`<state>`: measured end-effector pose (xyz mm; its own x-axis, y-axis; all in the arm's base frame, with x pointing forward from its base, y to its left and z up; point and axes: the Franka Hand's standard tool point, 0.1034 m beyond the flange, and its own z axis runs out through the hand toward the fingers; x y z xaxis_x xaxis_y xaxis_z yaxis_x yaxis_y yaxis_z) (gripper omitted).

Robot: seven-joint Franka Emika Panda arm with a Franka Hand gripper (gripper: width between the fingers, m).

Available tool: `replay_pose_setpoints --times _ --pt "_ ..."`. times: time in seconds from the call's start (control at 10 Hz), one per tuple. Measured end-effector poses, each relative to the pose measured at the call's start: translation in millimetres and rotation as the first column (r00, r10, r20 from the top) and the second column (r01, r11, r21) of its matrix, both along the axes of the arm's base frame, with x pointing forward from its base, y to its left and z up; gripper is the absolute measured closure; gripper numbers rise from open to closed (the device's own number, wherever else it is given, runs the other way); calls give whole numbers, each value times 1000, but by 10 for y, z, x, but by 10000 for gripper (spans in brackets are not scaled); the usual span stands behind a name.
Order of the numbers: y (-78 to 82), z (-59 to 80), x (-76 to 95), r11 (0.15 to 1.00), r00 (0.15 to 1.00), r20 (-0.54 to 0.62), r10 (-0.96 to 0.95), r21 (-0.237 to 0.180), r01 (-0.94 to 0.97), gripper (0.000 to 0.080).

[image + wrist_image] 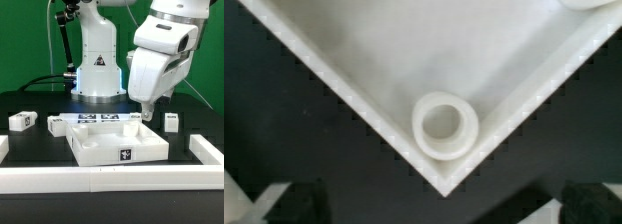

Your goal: Assemble square table

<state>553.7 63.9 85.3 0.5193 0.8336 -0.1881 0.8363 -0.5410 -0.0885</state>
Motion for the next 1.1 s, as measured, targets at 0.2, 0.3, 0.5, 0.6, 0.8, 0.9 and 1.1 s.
replay_pose_setpoints --times 0.2,0.3,0.5,0.6,0.8,0.9,1.1 --pt "-197 -34 -100 987 988 18 152 58 -153 150" --pt "-335 -59 -194 979 982 17 190 79 -190 150" --pt "-504 -110 -269 920 927 4 375 120 -373 150" --pt "-463 -105 -261 928 934 6 356 115 -355 150" --pt "-480 -115 -265 876 884 5 467 134 -464 150" --pt "-493 -113 -264 840 850 7 526 147 -522 150" --pt "-563 -115 -304 793 805 24 592 159 -588 150"
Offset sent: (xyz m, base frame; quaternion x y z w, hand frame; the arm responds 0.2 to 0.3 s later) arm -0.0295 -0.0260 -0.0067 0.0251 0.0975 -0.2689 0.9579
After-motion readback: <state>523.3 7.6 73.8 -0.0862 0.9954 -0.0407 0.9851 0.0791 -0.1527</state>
